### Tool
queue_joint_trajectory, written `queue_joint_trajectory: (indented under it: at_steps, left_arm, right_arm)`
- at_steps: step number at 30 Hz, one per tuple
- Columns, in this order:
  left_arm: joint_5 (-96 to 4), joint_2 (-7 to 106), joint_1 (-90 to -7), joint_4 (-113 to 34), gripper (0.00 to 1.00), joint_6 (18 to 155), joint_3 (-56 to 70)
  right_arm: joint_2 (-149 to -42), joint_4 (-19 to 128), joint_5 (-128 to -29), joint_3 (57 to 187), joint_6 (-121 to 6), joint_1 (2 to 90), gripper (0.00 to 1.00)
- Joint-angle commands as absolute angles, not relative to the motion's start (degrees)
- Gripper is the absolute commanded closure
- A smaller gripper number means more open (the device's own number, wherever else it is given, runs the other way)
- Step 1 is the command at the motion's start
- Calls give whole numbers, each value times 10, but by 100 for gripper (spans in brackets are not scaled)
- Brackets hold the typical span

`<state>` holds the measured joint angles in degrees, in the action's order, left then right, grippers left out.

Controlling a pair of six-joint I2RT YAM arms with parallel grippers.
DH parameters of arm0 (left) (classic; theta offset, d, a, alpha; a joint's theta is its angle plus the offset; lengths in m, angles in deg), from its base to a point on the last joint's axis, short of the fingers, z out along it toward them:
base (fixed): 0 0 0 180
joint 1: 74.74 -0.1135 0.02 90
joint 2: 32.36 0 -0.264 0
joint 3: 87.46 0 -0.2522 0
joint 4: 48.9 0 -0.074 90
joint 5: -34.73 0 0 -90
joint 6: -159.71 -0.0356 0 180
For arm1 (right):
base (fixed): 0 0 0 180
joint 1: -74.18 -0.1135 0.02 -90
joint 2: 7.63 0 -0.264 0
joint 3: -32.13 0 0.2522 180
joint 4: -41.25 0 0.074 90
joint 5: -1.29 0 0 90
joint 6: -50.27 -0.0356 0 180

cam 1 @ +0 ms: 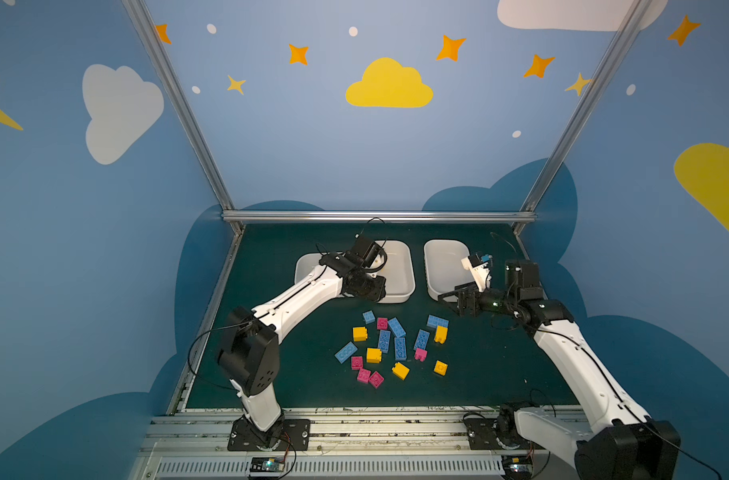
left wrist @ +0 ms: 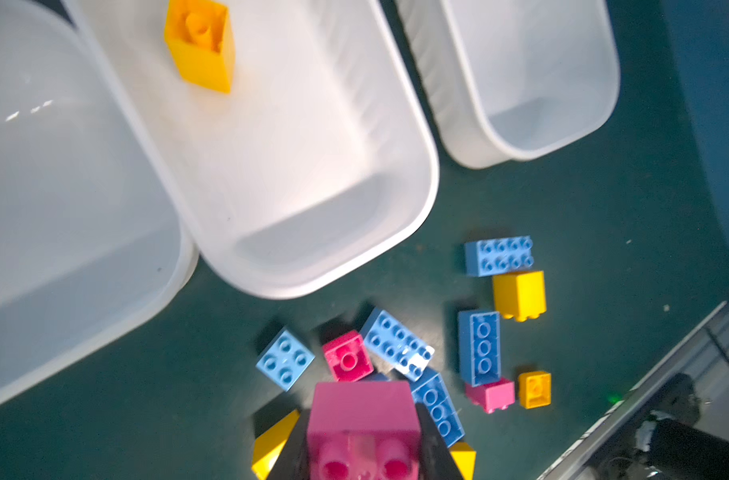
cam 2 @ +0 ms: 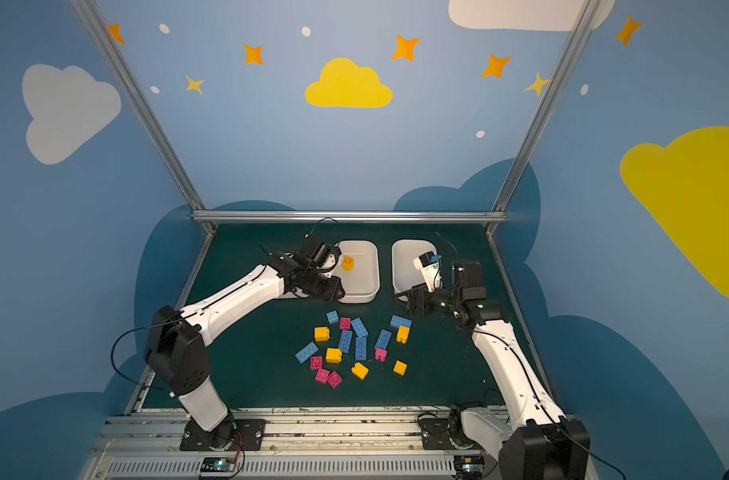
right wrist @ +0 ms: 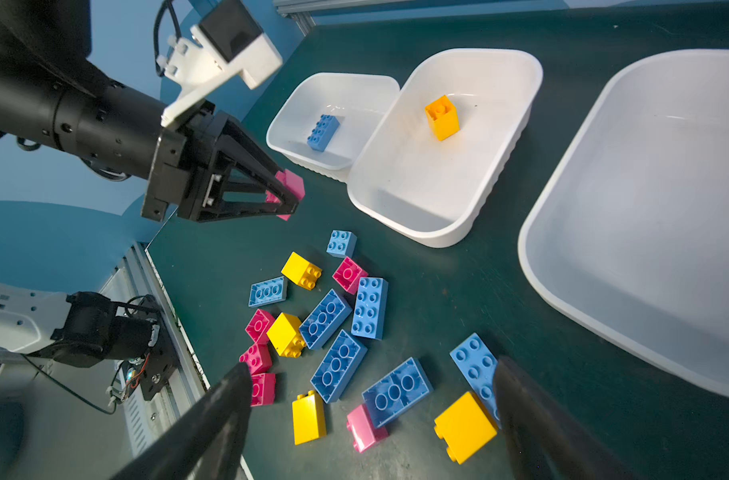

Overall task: Sort the legos into containers by color
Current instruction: 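Reach the left arm across and drop the pink brick in the farthest bin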

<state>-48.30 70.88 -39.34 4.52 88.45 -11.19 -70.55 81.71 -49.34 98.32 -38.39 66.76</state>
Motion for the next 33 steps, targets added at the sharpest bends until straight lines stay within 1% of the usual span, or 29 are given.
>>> queue_joint_trajectory:
  at_steps: [1,6,10,18,24,33]
  left_arm:
    - [-461,779,-384,-1,72,913,-176]
    - [-459,887,-370,-29,73,920,-312]
    - [-479,966,-361,-46,73,927,-422]
    - [-490,1086,-348,-136,72,958,-545]
    - [-490,1173,-343,-120,72,973,-659]
    - [-557,1226,-339,-178,71,947,-683]
  right_arm:
    - [-700,818,-478,1004,-403,698,11]
    - [-715,804,-497,1011,-422,743,11]
    - [-730,797,-518,1026,-429,764,11]
    - [-753,782,-534,1039,-433,771,11]
    - [-764,775,-535,1035,-433,772,11]
    - [-770,772,-533,1033,-429,772,11]
